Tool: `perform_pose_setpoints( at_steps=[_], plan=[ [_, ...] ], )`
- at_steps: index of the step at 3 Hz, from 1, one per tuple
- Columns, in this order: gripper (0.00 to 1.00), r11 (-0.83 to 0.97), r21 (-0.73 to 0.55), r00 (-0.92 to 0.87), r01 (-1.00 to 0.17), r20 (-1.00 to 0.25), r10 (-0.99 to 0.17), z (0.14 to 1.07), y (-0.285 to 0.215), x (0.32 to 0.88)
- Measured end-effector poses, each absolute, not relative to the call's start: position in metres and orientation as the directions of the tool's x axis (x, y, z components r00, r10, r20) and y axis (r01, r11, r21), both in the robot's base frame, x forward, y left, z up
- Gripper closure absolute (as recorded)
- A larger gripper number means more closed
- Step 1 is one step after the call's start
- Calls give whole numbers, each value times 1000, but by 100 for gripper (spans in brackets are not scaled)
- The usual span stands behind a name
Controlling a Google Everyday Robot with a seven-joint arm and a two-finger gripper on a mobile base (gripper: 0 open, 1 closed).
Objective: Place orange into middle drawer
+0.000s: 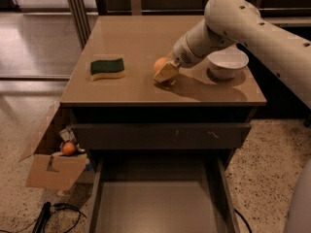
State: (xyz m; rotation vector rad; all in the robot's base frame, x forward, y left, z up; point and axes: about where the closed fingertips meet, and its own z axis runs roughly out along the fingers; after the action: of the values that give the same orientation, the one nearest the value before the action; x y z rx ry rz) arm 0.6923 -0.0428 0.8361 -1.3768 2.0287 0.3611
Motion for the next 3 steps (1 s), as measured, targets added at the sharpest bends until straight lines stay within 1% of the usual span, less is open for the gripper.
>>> perform_pose_setpoints(
  at_steps=[1,2,3],
  plan=[
    [91,410,-129,-236,-903,-649,-723,836,-43,692],
    [100,410,-129,-236,-903,-649,-723,836,-43,692],
    [100,412,-136,-232,-901,-651,-723,844,-44,688]
  ],
)
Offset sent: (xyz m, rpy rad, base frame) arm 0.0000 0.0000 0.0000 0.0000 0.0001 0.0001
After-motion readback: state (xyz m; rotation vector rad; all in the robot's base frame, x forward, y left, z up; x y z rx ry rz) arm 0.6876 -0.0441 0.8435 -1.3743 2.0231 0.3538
